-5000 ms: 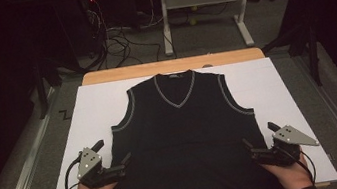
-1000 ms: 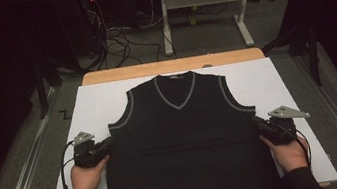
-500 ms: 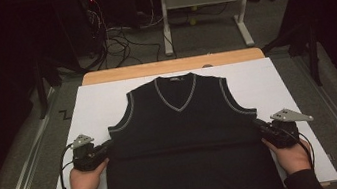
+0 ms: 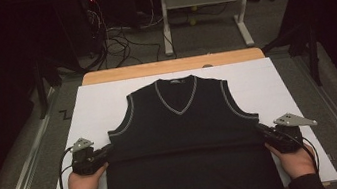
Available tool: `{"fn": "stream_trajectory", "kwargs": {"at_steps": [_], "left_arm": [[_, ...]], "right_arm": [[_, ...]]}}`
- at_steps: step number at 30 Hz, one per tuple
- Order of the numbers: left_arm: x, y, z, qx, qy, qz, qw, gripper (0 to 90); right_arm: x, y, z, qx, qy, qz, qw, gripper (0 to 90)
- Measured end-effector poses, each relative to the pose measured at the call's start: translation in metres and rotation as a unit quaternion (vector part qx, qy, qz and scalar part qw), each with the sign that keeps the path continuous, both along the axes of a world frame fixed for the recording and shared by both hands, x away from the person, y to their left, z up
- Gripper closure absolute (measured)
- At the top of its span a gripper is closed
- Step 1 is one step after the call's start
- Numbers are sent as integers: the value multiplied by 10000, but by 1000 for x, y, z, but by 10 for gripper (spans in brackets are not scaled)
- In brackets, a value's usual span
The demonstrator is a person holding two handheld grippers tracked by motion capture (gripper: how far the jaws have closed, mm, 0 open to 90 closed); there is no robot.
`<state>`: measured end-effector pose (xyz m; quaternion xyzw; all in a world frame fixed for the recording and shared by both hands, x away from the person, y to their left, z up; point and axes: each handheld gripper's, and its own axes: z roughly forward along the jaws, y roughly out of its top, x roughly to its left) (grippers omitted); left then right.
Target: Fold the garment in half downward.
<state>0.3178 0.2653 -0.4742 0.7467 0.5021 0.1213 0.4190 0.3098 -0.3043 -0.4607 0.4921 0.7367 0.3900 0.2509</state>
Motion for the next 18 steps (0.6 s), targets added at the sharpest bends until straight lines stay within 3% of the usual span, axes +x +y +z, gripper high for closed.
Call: {"fn": "stream_trajectory", "kwargs": {"at_steps": [12,18], "left_arm": [[-11,0,5,-63,-74,-73,9999,810],[-27,-1,3,134,-49,-195,9997,809]], "right_arm": [[-11,-2,3,43,-67,70,9999,865],[-23,-3,3,21,-42,176,9998,866]]}}
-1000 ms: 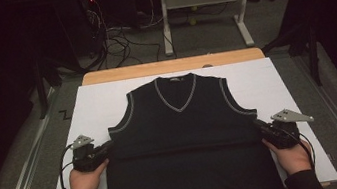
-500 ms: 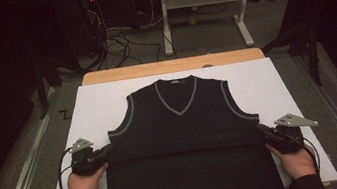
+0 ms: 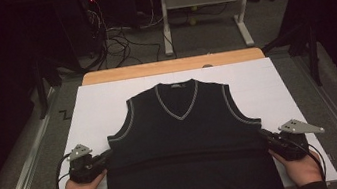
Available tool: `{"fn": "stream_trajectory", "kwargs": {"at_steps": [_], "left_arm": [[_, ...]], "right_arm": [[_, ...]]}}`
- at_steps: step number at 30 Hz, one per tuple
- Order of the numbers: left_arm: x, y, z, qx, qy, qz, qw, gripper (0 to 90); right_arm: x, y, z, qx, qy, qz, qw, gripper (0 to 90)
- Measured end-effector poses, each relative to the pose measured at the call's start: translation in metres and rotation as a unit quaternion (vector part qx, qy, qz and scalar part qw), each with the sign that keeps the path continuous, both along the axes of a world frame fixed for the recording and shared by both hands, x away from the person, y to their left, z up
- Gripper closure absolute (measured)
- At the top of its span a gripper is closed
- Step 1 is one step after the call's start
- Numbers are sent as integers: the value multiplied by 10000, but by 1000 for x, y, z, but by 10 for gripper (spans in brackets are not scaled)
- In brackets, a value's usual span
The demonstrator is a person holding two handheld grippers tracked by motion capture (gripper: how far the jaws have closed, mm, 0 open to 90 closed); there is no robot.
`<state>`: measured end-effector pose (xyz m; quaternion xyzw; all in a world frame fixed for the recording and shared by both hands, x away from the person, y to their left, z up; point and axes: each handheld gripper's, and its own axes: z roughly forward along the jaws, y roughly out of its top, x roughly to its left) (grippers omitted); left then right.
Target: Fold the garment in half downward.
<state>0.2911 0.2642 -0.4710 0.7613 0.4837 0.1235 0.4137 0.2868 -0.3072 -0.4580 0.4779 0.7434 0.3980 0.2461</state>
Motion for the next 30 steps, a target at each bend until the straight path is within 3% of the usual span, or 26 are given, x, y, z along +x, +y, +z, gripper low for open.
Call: {"fn": "stream_trajectory", "kwargs": {"at_steps": [2,9,30], "left_arm": [[-8,-1,0,105,-6,-60,9999,809],[-19,0,3,168,-57,-150,9997,809],[-52,4,3,257,33,-404,9988,806]], "right_arm": [[-6,0,-1,-18,26,40,10000,866],[-20,-2,0,-51,9,98,9999,867],[-54,-5,-2,-123,98,240,9996,871]]}}
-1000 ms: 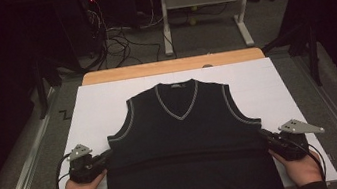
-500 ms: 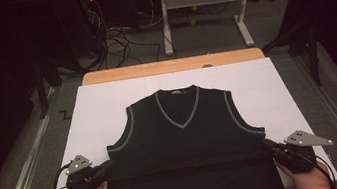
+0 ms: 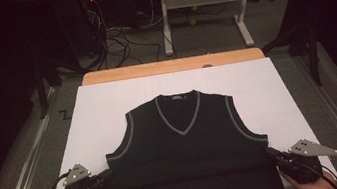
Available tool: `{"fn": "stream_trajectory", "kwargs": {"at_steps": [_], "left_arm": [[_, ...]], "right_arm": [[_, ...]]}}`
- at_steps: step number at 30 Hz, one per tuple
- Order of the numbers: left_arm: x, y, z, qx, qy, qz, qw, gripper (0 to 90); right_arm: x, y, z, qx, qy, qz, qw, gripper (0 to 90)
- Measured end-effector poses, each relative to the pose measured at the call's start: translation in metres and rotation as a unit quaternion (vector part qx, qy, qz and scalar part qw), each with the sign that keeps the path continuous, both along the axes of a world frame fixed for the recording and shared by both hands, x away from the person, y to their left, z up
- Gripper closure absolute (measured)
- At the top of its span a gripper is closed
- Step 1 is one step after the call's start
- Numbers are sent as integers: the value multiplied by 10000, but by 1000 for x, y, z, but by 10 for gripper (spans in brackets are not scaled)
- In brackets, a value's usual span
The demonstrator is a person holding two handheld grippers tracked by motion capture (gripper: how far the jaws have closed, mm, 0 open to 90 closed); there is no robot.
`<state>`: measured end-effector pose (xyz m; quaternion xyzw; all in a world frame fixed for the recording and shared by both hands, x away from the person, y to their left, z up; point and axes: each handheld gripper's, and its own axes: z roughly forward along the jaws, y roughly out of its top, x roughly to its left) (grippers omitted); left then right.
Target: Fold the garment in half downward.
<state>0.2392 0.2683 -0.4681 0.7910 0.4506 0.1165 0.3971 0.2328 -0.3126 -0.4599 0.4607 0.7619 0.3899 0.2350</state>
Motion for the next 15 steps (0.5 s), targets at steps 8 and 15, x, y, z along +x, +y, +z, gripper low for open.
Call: {"fn": "stream_trajectory", "kwargs": {"at_steps": [8,15], "left_arm": [[-7,3,-4,49,120,0,9999,773],[-2,8,-4,-39,-15,222,9997,518]], "right_arm": [[-13,-1,-2,8,44,33,10000,870],[-12,0,1,220,-98,-27,9997,619]]}}
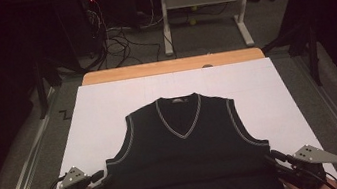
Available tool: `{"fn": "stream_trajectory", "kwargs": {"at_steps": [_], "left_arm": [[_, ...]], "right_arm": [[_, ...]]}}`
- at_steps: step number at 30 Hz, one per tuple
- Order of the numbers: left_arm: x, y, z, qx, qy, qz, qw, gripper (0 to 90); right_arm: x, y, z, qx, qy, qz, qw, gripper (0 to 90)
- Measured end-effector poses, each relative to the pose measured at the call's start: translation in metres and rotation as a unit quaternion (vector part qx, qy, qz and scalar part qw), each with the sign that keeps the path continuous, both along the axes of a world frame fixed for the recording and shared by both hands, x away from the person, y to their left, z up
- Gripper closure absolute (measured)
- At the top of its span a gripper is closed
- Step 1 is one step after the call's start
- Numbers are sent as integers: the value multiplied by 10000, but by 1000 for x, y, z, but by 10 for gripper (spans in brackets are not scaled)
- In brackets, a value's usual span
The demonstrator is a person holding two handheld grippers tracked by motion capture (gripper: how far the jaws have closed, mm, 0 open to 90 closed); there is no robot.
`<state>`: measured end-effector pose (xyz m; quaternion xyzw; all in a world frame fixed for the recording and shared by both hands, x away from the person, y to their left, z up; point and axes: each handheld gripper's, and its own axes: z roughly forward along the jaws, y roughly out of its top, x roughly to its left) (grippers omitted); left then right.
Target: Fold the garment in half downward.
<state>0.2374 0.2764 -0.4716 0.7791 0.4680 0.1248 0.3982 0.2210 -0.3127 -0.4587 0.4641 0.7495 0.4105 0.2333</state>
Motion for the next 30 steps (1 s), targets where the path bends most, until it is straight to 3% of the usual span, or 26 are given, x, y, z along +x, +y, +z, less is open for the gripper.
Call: {"fn": "stream_trajectory", "kwargs": {"at_steps": [6,7,8,11,12,14,16,17,18,21,23,26,28,30], "left_arm": [[17,2,7,-208,-282,99,9993,395],[21,2,10,-254,-307,98,9992,368],[31,2,14,-480,-285,100,9984,353],[42,-1,17,-483,-307,78,9983,315],[48,-3,19,-399,-365,77,9985,315],[65,-7,22,-340,-400,139,9985,260],[72,-8,23,-348,-406,179,9984,242],[77,-9,24,-324,-416,206,9984,230],[87,-8,26,-348,-436,274,9981,221],[99,-7,29,-441,-357,365,9977,180],[110,-9,31,-416,-303,429,9978,123],[124,-14,34,-345,-302,517,9976,89],[132,-19,34,-372,-260,485,9978,5],[140,-26,34,-348,-250,425,9982,0]], "right_arm": [[10,2,4,109,-147,-111,9998,471],[19,4,7,75,-172,-140,9997,402],[24,6,9,61,-196,-136,9997,370],[35,8,12,80,-227,-124,9996,309],[40,9,13,73,-238,-104,9996,286],[63,15,19,14,-140,-138,9998,235],[68,16,20,18,-125,-119,9998,223],[83,18,24,52,-138,-99,9998,194],[88,19,25,79,-143,-90,9998,174],[100,22,28,138,-178,-55,9997,144],[118,28,31,78,-186,-44,9998,75],[126,32,32,71,-195,-81,9998,35],[140,37,32,20,-194,-161,9997,1],[145,39,31,6,-188,-158,9997,1]]}}
